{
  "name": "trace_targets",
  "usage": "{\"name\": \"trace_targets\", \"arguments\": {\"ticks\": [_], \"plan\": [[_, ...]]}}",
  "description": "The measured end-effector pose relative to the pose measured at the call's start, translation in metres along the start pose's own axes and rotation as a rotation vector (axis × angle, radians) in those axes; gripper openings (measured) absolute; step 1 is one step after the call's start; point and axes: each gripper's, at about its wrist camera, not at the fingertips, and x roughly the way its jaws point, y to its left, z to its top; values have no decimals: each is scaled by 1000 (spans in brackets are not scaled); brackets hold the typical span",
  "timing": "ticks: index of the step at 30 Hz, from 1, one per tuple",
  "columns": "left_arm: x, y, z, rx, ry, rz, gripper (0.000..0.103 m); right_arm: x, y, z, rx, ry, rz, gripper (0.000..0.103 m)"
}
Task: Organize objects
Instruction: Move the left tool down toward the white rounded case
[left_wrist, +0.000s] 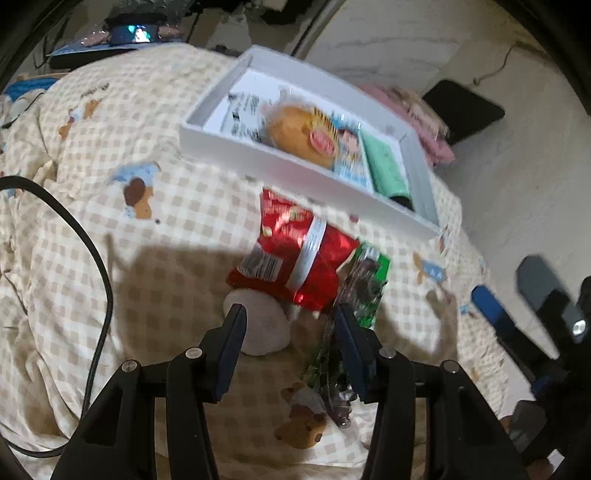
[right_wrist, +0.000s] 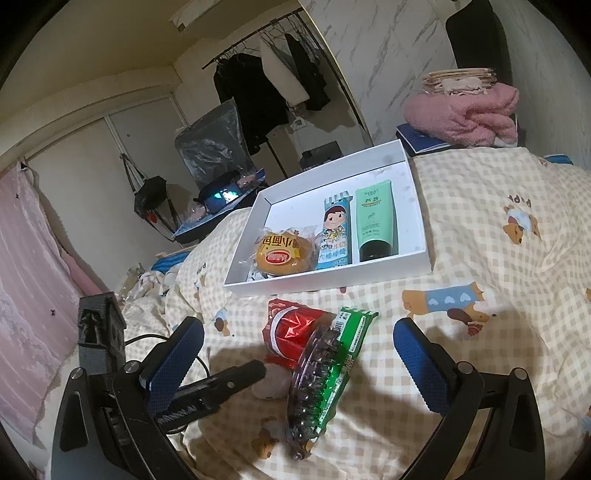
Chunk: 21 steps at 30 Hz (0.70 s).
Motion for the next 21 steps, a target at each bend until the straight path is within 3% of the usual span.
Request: {"name": "trace_targets", "arguments": {"ticks": [9,11,21], "plan": [[14,-7,-2,51,34,86,57,8,-4,-3,9,25,-6,103],[16,-8,-3,51,44,92,61,8,-2,-3,4,24,-5,103],[21,0,-5,29,75,77,63,5,-10,1,40,8,1,103]]}}
